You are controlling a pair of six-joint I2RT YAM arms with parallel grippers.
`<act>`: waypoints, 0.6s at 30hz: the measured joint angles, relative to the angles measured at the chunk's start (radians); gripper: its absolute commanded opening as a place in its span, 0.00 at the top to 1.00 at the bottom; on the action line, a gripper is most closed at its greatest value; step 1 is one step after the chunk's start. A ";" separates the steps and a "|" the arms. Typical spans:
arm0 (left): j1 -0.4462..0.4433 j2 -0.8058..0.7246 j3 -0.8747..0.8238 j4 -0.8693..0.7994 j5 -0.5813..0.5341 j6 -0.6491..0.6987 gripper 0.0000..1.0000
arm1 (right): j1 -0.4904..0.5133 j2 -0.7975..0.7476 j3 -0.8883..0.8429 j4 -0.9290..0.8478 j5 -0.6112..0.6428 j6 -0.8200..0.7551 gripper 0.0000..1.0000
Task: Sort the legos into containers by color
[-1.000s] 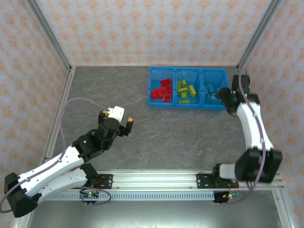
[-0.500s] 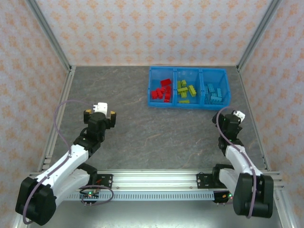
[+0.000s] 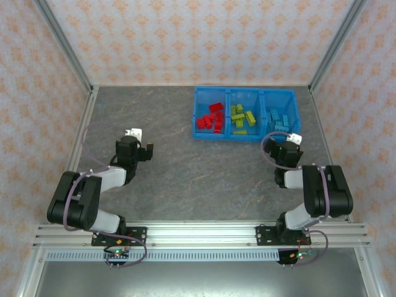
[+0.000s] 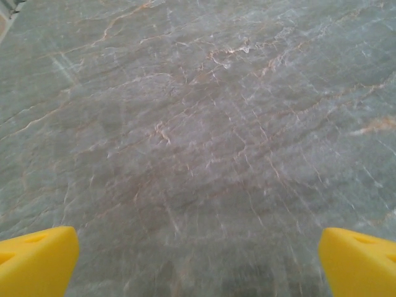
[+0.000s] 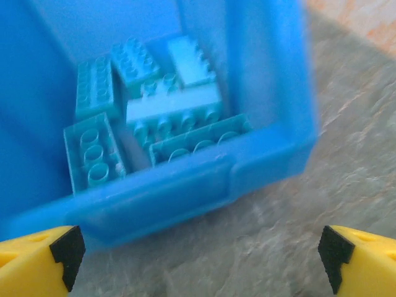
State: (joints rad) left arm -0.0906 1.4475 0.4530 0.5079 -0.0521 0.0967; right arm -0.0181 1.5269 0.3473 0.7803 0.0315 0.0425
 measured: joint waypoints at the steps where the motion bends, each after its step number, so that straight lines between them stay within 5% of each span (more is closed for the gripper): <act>1: 0.025 0.015 -0.002 0.039 0.016 -0.015 0.00 | 0.005 0.010 0.002 0.018 -0.009 -0.010 0.01; 5: 0.092 0.055 -0.030 0.158 0.043 -0.054 0.00 | 0.011 0.005 0.016 0.024 -0.004 -0.024 0.01; 18: 0.077 0.055 -0.031 0.199 0.048 -0.071 0.00 | 0.024 0.002 0.028 0.021 0.026 -0.038 0.01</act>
State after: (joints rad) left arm -0.0132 1.5028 0.4225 0.7071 -0.0036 0.0261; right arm 0.0059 1.5288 0.3752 0.8009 0.0574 0.0048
